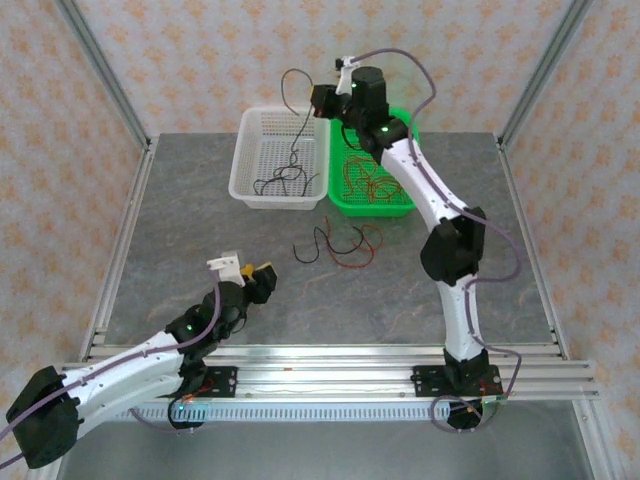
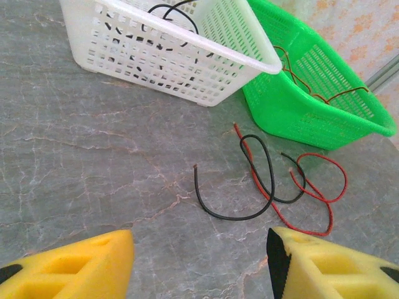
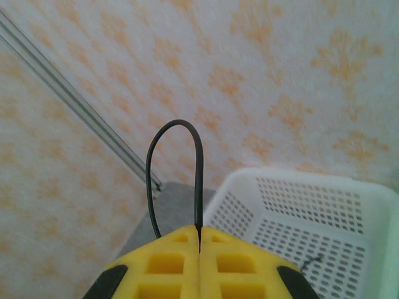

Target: Untangle the cables

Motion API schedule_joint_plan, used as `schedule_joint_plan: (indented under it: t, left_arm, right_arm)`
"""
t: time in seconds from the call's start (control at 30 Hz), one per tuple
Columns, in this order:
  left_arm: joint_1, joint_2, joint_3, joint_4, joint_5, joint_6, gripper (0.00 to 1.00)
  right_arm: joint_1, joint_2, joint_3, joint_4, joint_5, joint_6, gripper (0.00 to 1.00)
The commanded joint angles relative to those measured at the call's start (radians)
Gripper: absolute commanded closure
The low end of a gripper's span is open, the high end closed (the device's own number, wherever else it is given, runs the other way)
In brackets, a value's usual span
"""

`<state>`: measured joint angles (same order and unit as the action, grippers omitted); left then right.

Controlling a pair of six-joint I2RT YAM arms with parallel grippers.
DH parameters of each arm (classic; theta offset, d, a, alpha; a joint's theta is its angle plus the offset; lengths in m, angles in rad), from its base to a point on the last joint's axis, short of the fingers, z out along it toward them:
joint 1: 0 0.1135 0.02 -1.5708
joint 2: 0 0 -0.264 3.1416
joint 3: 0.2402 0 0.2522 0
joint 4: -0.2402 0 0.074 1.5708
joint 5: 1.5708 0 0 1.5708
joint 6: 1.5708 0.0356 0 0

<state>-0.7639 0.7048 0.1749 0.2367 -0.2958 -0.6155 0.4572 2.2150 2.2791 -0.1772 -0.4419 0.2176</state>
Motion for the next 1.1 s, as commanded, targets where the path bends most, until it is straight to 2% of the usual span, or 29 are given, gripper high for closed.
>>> schedule_joint_plan:
  t: [0.0,0.1,0.4,0.83,1.07]
  left_arm:
    - [-0.007,-0.026,0.016,-0.060,-0.002,-0.027,0.41]
    - [-0.013,-0.040,0.030,-0.097,-0.009,-0.036,0.41]
    - [-0.024,-0.041,0.110,-0.220,-0.029,-0.079,0.41]
    - [-0.035,-0.016,0.222,-0.344,-0.032,-0.089,0.41]
    - [-0.041,0.015,0.272,-0.387,-0.031,-0.092,0.40]
  right_arm:
    - [0.007,0.052,0.068,-0.069,-0.013,-0.077,1.00]
    - [0.029,0.090,0.066,-0.107,0.037,-0.142,1.00]
    - [0.122,0.223,0.099,-0.238,0.318,-0.305,1.00]
    - [0.152,0.329,0.135,-0.279,0.453,-0.310,1.00]
    - [0.154,0.328,0.162,-0.322,0.489,-0.322,0.75]
